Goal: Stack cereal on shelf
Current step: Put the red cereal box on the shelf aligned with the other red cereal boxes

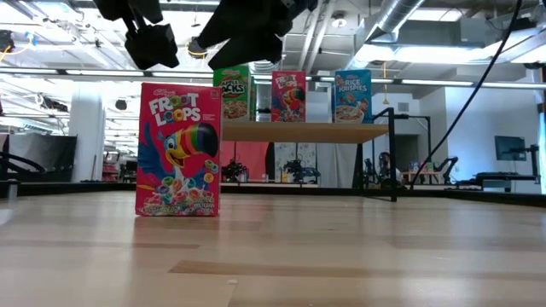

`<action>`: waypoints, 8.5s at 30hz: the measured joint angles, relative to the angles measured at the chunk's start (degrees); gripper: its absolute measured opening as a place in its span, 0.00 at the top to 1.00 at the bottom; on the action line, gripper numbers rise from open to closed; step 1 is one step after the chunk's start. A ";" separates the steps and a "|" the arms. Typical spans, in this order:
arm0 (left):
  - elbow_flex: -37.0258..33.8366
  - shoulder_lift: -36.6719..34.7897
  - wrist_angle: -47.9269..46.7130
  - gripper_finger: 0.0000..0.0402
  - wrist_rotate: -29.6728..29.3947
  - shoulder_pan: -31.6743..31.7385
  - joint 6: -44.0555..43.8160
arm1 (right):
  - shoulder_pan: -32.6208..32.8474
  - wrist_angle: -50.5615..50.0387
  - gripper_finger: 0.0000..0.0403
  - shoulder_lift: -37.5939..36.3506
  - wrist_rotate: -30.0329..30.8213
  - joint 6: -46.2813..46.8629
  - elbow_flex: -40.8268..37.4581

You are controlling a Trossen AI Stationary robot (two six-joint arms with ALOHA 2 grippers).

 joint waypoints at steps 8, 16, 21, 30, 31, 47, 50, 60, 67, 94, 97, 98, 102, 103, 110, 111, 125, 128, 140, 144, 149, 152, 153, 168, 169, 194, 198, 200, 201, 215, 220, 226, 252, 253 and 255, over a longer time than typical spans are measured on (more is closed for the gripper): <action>0.00 0.02 -0.46 0.32 -0.26 0.00 -0.01 | 0.66 3.99 0.33 4.68 -1.41 -4.91 0.17; 0.02 0.02 -2.16 0.32 -1.87 0.00 -1.43 | 1.15 3.63 0.33 4.57 -1.62 -5.74 0.03; 0.02 0.02 -2.54 0.32 -2.84 0.00 -1.86 | 1.32 1.98 0.33 4.61 -1.79 -5.72 0.03; 0.02 0.02 -2.51 0.32 -5.03 0.00 -1.99 | 1.71 0.68 0.33 4.63 -2.19 -4.24 0.02; 0.02 0.02 -2.52 0.32 -5.57 -0.02 -2.06 | 1.71 0.21 0.33 4.63 -2.17 -4.23 0.02; 0.02 0.02 -2.51 0.32 -5.92 0.00 -2.27 | 1.78 0.25 0.33 4.22 -2.14 -4.67 0.02; 0.02 0.02 -2.51 0.32 -5.92 0.00 -1.18 | 1.80 0.35 0.33 4.00 -1.83 -4.67 0.02; 0.02 0.02 -2.51 0.32 -5.90 -0.02 -1.11 | 1.52 0.26 0.33 4.81 -1.71 -4.46 0.11; 0.02 0.02 -2.54 0.32 -5.91 -0.01 -1.09 | 1.26 -0.04 0.33 5.49 -2.30 -4.25 0.11; 0.02 0.02 -2.52 0.32 -5.90 -0.01 -1.26 | 1.43 -2.43 0.33 5.49 -2.95 -4.67 2.78; 0.02 0.02 -2.53 0.32 -5.90 -0.01 -1.27 | 1.43 -3.49 0.33 5.49 -2.93 -4.67 2.78; 0.02 0.02 -2.51 0.32 -5.90 0.00 -1.26 | 1.43 -3.41 0.33 5.49 -2.93 -4.67 2.78; 0.02 0.02 -2.52 0.32 -5.90 -0.01 -1.27 | 1.38 -2.87 0.33 5.49 -2.91 -4.71 2.80; 0.02 0.02 -2.53 0.32 -5.90 0.00 -1.27 | 1.32 -2.89 0.33 5.49 -2.91 -4.71 2.80; 0.02 0.02 -2.54 0.32 -5.88 0.00 -1.27 | 1.10 -2.99 0.33 5.49 -2.84 -4.90 2.81; 0.02 0.02 -2.51 0.32 -5.90 -0.02 -1.27 | 0.92 -3.02 0.33 5.49 -2.84 -5.16 2.82; 0.02 0.02 -2.51 0.32 -5.90 0.00 -1.27 | 0.48 -1.55 0.31 5.49 -3.15 -6.19 2.82; 0.02 0.02 -2.51 0.32 -5.90 0.00 -1.27 | 0.47 -1.57 0.23 5.49 -3.19 -6.18 2.82; 0.02 0.02 -2.51 0.32 -5.90 -0.02 -1.27 | 0.21 -1.97 0.04 5.49 -3.19 -4.24 2.86; 0.02 0.02 -2.51 0.32 -5.88 -0.02 -1.29 | 0.26 -3.14 0.04 5.51 -3.19 -4.15 2.91; 0.02 0.02 -2.51 0.32 -5.88 -0.01 -1.28 | 0.29 -2.28 0.03 5.60 -3.15 -3.04 1.94; 0.04 0.02 -2.51 0.32 -5.90 -0.01 -1.28 | 0.41 -2.49 0.02 5.64 -3.14 -2.72 1.73; 0.04 0.02 -2.51 0.32 -5.88 0.00 -1.29 | 0.53 -2.41 0.02 5.64 -3.10 -2.68 1.73; 0.04 0.00 -2.51 0.32 -5.89 -0.01 -1.29 | 1.11 -1.88 0.03 5.70 0.01 -2.53 0.11; 0.04 0.00 -2.53 0.32 -5.88 0.00 -1.29 | 1.21 -1.78 0.04 5.68 0.01 -2.53 0.15; 0.04 0.00 -2.53 0.32 -5.88 -0.02 -1.29 | 1.32 -1.46 0.37 5.66 0.00 -2.59 0.17; 0.04 0.00 -2.51 0.32 -5.89 -0.02 -1.29 | 1.32 -1.46 0.40 5.66 0.00 -2.61 0.17; 0.04 0.00 -2.51 0.32 -5.90 -0.01 -1.29 | 1.32 -1.46 0.43 5.66 0.00 -2.61 0.17; 0.04 0.00 -2.53 0.32 -5.90 -0.02 -1.29 | 1.31 -1.46 0.44 5.66 0.00 -2.63 0.17; 0.04 0.02 -2.52 0.32 -5.88 -0.02 -1.29 | 1.28 -4.69 0.48 5.05 -0.02 -2.72 0.73; 0.04 0.00 -2.51 0.32 -5.88 0.00 -1.29 | 1.28 -12.48 0.48 5.05 -0.02 -3.26 4.85; 0.04 0.00 -2.51 0.32 -5.88 -0.02 -1.29 | 0.77 -21.37 0.48 5.05 0.00 -5.12 9.86; 0.04 0.00 -2.54 0.32 -5.88 -0.02 -1.29 | -8.87 -38.59 0.48 -11.21 2.91 -13.90 15.78; 0.04 0.00 -2.61 0.32 -5.88 -0.02 -1.29 | -9.77 -37.87 0.48 -12.32 3.14 -14.47 15.78; 0.04 0.00 -2.57 0.32 -5.88 -0.02 -1.29 | -11.63 -36.94 0.48 -14.41 3.13 -15.31 15.80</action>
